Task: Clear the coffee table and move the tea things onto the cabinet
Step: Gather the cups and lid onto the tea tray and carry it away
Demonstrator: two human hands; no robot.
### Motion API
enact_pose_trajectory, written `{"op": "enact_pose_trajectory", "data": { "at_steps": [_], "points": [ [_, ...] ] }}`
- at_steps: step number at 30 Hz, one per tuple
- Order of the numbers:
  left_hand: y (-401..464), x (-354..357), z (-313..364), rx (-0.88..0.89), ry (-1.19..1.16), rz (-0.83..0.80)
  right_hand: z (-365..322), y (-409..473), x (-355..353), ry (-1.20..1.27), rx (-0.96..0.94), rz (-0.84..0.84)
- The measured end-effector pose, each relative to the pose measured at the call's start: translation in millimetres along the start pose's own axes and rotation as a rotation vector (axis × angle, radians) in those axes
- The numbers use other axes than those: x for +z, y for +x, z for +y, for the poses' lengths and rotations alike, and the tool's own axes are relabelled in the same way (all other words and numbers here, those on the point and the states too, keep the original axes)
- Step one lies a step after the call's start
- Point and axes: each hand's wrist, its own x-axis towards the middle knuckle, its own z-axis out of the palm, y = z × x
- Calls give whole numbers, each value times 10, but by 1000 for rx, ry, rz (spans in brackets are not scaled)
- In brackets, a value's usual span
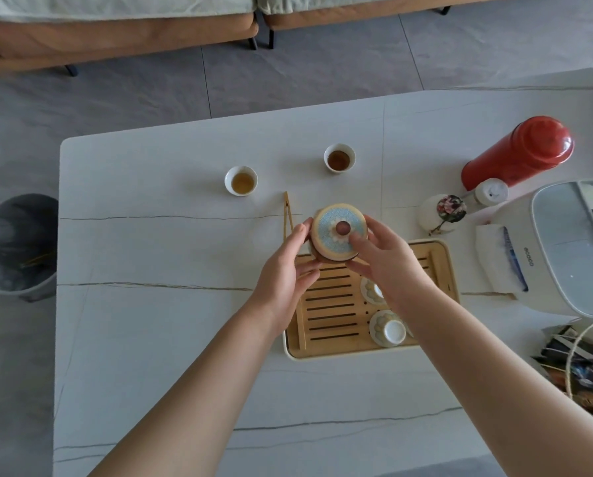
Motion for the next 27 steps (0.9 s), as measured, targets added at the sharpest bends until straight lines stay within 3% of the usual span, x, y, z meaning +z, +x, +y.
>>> {"op": "enact_pose_trajectory", "data": {
  "at_steps": [10,19,24,27],
  "points": [
    [-213,-129,-352,-110,-10,40,335,-301,55,-32,47,22],
    [-205,-139,-507,-91,-10,39,423,-313,63,-54,76,59],
    [-217,-154,-480,-71,90,39,441,-301,84,-150,69,96],
    [-207,-192,-442,-36,185,43,437,-295,80,-370,1,131]
  ]
}}
